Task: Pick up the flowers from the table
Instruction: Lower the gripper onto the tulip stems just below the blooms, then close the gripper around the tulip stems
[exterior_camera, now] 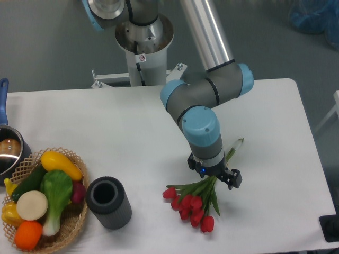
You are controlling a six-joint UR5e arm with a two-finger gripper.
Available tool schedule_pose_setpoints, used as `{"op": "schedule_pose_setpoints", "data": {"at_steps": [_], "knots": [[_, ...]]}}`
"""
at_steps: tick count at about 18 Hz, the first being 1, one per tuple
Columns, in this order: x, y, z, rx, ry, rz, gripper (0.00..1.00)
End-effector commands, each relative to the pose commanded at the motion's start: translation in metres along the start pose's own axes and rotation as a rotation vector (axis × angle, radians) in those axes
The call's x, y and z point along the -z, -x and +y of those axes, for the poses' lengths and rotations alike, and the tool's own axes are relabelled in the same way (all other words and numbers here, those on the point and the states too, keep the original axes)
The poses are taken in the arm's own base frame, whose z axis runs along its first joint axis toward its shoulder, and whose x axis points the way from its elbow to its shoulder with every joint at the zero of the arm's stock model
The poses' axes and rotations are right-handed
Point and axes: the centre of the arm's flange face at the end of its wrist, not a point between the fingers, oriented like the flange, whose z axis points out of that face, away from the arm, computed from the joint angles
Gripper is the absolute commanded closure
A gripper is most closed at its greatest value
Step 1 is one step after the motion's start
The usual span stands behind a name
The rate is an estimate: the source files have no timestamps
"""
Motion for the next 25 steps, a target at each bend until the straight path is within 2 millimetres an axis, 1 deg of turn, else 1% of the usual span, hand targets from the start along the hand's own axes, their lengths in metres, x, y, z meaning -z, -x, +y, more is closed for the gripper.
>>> {"op": "schedule_pose_setpoints", "data": {"at_steps": [1,4,8,9,11,12,13,14,15,16,20,22,25], "knots": [[-0.004,-0.002,-0.005,-0.007,0.001,0.003,0.07],[-0.013,-0.005,-0.01,-0.016,0.006,0.007,0.07],[-0.017,-0.009,-0.015,-0.023,0.005,0.012,0.07],[-0.018,-0.009,-0.016,-0.026,0.005,0.012,0.14],[-0.019,-0.01,-0.017,-0.034,0.005,0.015,0.43],[-0.021,-0.011,-0.017,-0.036,0.005,0.018,0.59],[-0.022,-0.01,-0.018,-0.04,0.003,0.018,0.65],[-0.021,-0.01,-0.018,-0.048,0.002,0.017,0.85],[-0.019,-0.01,-0.018,-0.049,0.0,0.016,0.97],[-0.017,-0.01,-0.018,-0.047,-0.002,0.014,1.0],[-0.012,-0.014,-0.02,-0.045,-0.005,0.013,1.0],[-0.002,-0.013,-0.018,-0.041,-0.011,0.004,1.0],[0.023,-0.012,-0.012,-0.033,-0.022,-0.016,1.0]]}}
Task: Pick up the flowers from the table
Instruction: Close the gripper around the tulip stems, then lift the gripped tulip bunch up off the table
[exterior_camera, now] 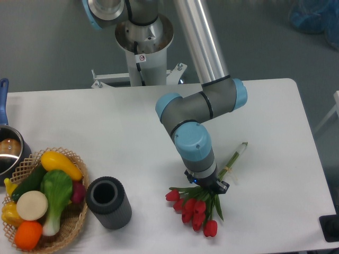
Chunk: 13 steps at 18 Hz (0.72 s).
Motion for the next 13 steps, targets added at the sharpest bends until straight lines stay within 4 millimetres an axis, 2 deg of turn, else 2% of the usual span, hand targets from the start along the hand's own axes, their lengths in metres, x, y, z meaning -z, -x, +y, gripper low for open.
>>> {"op": "schedule_pose_setpoints", "data": {"at_steps": [5,10,13], "knots": [[0.022,0.008,0.014,0.047,0.001,0.003,1.0],[0.05,0.036,0.031,0.086,-0.075,0.065,1.0],[0.07,0.048,0.031,0.082,-0.051,0.124,1.0]]}}
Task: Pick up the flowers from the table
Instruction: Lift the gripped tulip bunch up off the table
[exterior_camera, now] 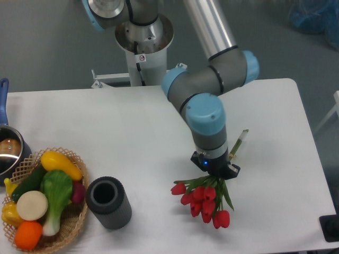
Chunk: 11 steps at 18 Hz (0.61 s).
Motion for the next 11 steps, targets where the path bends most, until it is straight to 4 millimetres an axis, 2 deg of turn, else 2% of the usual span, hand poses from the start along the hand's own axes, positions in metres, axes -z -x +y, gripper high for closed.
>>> {"op": "schedule_pose_setpoints", "data": {"at_steps": [2,4,8,11], "knots": [[0.007,0.004,-0.002,-0.001,-0.005,0.015,1.0],[0.011,0.013,0.005,-0.005,-0.025,0.03,1.0],[0.039,0.031,0.014,-0.062,-0.022,0.107,1.0],[0.044,0.033,0.014,-0.072,-0.019,0.102,1.0]]}}
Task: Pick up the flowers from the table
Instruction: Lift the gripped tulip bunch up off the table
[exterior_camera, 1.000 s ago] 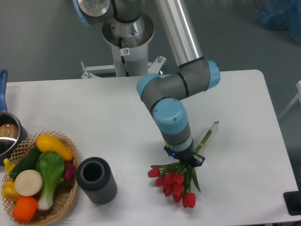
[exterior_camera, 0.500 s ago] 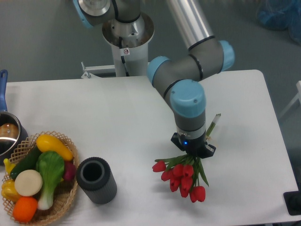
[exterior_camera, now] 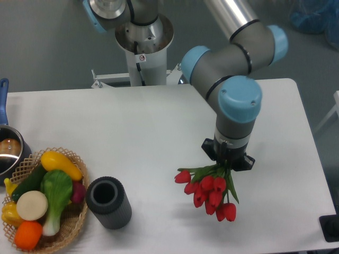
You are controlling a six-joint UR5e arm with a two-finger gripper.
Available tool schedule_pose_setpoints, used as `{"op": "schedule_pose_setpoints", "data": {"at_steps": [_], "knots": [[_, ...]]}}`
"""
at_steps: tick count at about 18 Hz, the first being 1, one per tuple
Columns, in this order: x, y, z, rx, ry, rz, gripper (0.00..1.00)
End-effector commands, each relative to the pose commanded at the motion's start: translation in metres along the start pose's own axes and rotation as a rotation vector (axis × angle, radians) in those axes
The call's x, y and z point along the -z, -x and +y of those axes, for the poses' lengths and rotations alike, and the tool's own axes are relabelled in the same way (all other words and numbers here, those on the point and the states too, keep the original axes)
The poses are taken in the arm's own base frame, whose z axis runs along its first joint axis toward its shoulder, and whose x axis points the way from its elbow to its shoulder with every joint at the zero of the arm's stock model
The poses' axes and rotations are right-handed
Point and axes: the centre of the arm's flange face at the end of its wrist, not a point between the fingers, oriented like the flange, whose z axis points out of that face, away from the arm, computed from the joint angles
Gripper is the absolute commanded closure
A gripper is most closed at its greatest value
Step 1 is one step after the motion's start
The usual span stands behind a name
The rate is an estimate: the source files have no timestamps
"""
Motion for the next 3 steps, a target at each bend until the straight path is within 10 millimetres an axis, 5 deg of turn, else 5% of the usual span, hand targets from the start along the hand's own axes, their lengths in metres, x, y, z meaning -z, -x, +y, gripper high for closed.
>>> {"op": "schedule_pose_setpoints", "data": {"at_steps": [3], "knots": [[0.0,-0.0006,-0.0007,-0.006,0.001,-0.001,1.0]]}}
